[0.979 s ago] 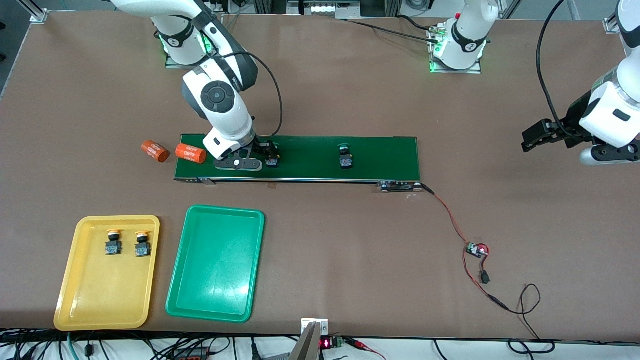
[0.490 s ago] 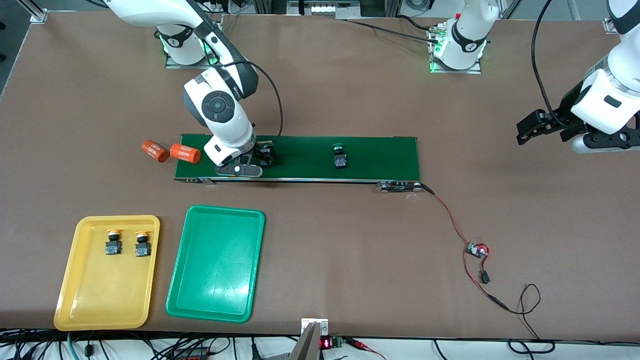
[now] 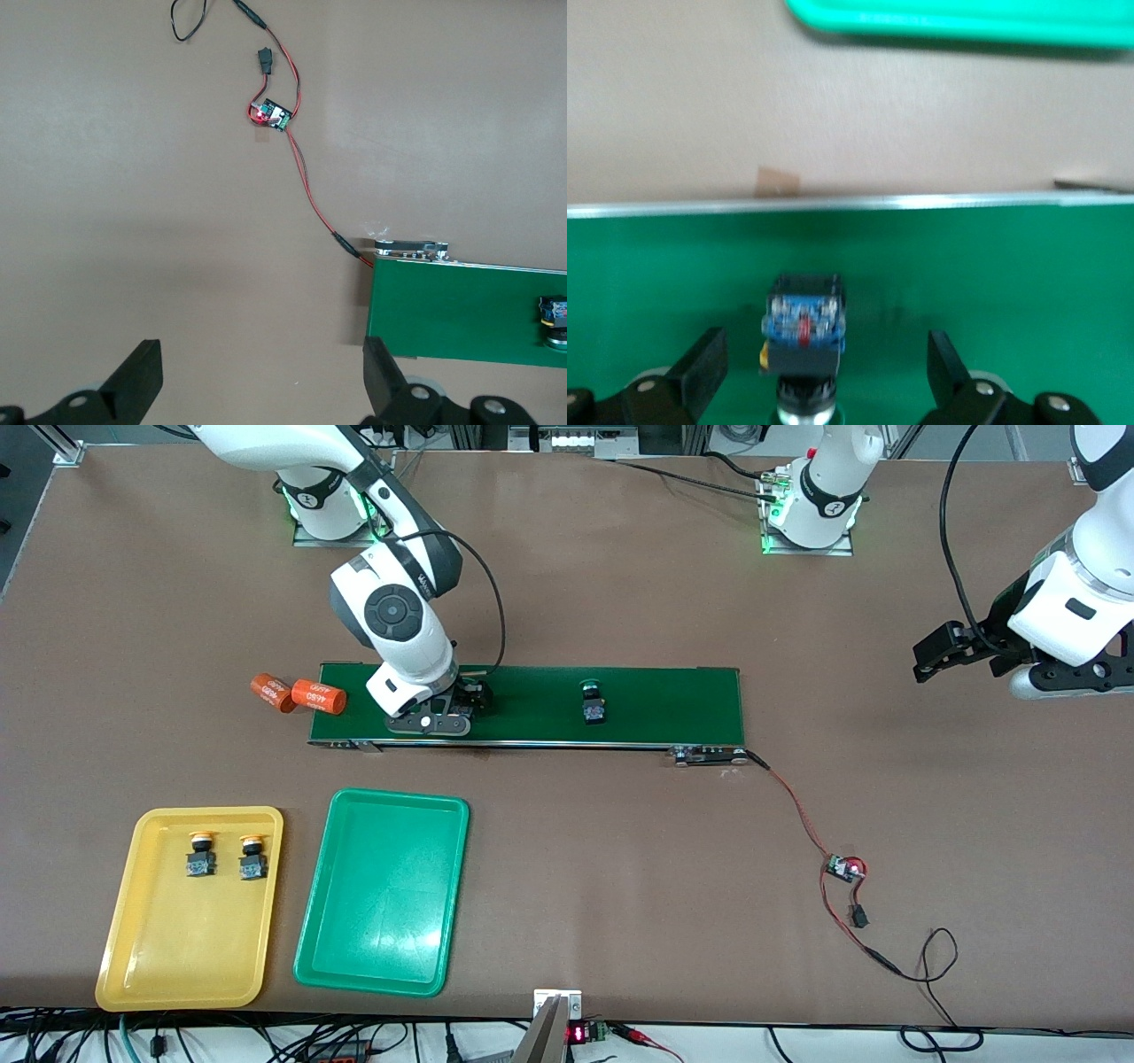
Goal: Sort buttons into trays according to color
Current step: 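Lift the green-base button off the belt with the right gripper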
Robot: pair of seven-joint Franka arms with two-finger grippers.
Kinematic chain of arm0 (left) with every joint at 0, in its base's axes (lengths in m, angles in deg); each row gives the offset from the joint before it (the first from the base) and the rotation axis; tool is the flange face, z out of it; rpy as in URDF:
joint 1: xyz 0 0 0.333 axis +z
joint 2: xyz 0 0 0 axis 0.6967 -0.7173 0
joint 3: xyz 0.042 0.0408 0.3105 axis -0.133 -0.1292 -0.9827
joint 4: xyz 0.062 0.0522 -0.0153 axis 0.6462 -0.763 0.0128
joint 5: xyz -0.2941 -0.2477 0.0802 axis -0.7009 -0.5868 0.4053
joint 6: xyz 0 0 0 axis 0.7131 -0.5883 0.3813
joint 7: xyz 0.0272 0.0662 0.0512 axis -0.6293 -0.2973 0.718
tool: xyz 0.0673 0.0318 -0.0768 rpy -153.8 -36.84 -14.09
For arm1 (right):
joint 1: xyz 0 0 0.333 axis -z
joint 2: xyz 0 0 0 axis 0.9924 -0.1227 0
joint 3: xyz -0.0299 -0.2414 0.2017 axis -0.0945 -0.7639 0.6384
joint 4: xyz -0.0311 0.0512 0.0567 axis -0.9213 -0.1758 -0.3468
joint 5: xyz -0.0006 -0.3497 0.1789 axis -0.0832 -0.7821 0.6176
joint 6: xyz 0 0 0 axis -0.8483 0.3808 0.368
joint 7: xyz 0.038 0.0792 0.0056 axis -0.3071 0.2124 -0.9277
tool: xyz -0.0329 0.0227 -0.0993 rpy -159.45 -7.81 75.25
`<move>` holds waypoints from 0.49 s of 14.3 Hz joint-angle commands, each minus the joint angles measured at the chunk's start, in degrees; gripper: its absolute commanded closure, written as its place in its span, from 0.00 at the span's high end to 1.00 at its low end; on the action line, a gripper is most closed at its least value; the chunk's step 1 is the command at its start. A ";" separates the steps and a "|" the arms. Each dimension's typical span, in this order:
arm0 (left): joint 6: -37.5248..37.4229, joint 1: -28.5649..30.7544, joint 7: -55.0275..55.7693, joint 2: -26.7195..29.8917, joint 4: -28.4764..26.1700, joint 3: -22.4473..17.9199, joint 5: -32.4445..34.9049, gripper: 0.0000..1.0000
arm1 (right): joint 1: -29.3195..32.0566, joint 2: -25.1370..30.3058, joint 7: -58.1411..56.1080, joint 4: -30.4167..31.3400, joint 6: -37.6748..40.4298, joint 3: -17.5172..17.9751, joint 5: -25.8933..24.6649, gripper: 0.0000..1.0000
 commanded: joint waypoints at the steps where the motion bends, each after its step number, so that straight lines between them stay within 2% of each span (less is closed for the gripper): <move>1: -0.13 -0.03 0.22 0.61 -0.49 -0.02 0.25 1.00 | -1.75 0.53 1.92 -0.54 4.11 -0.36 2.01 1.00; 3: -0.13 -0.03 0.13 0.61 -0.49 -0.02 0.34 1.00 | -1.93 0.53 1.83 -0.36 4.12 -0.44 2.37 1.00; 5: -0.13 -0.12 0.13 0.52 -0.40 0.07 0.25 1.00 | -1.66 0.53 1.40 -0.10 4.47 -0.45 2.28 0.89; 7: -0.13 -0.20 0.13 0.53 -0.40 -0.02 0.34 1.00 | -1.58 0.53 1.13 0.34 4.64 -0.45 2.28 0.84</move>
